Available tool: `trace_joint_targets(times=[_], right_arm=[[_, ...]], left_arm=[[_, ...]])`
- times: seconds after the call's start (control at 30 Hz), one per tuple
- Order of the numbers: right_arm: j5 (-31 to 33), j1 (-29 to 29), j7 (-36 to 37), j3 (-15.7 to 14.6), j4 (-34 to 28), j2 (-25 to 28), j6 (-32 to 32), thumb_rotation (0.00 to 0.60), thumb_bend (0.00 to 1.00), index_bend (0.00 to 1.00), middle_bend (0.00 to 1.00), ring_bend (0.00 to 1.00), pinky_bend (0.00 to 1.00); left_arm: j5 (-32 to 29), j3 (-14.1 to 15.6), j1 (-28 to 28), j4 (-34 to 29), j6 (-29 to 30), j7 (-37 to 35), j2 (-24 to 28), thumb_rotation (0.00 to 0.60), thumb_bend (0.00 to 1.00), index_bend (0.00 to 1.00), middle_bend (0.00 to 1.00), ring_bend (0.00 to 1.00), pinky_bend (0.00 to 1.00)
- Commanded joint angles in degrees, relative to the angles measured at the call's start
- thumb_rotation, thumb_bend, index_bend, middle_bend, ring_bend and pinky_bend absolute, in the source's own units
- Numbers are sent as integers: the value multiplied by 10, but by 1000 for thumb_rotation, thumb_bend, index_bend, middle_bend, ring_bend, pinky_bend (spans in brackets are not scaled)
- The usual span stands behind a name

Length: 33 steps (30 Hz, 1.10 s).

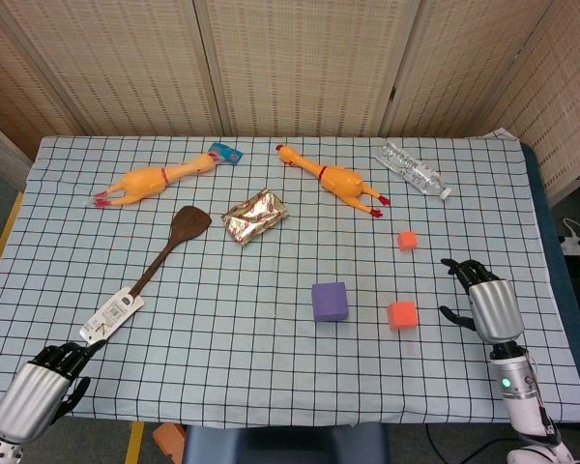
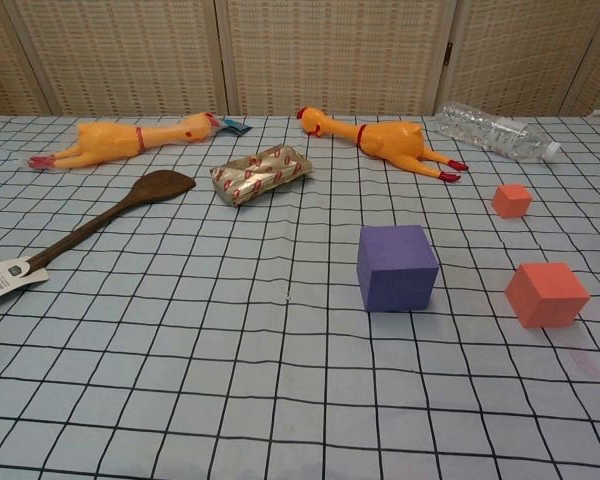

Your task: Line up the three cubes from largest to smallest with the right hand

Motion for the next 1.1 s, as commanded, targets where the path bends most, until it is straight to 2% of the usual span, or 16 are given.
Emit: trace_joint_targets(times=[0.03, 0.2, 0.3, 0.4, 0.47, 0.7, 0.87, 1.1], right_arm=[[2, -2, -3, -4, -17, 13, -21, 600, 0, 230, 376, 264, 596], [8, 2, 2, -3, -29, 24, -49, 600, 0, 227, 376, 316, 618], [12, 6, 29, -4, -41, 35, -70, 600, 0, 233, 440, 480, 693], [15, 11, 49, -9, -57, 51, -98, 600, 0, 259, 595, 678, 799], [17, 16, 61, -14, -68, 64, -122, 600, 0, 282, 664, 743, 849], [36, 34, 88, -14, -83, 86, -187, 600, 0, 284, 752, 824, 904], [50, 43, 84, -11, -73, 78, -214, 600, 0, 229, 785, 851, 919], [25, 66, 160, -36, -99, 110, -284, 600, 0, 186, 792, 857, 924]], left_arm=[[2, 2, 0, -1, -1, 2, 0, 600, 450, 194, 391, 319, 425], [1, 1, -4, 2, -4, -6, 1, 600, 450, 194, 391, 319, 425], [-9, -1, -5, 2, -10, -13, 2, 600, 450, 194, 392, 320, 425], [-13, -1, -3, -2, -9, -11, 4, 600, 450, 194, 391, 320, 425], [-9, -2, -1, -4, -2, -8, 3, 600, 450, 194, 392, 319, 425], [-14, -2, -2, -7, -10, 0, 2, 600, 450, 194, 393, 319, 425], [-18, -3, -1, -9, -8, -5, 4, 600, 450, 194, 392, 319, 425], [-17, -2, -2, -9, -11, -3, 4, 600, 450, 194, 392, 320, 425]])
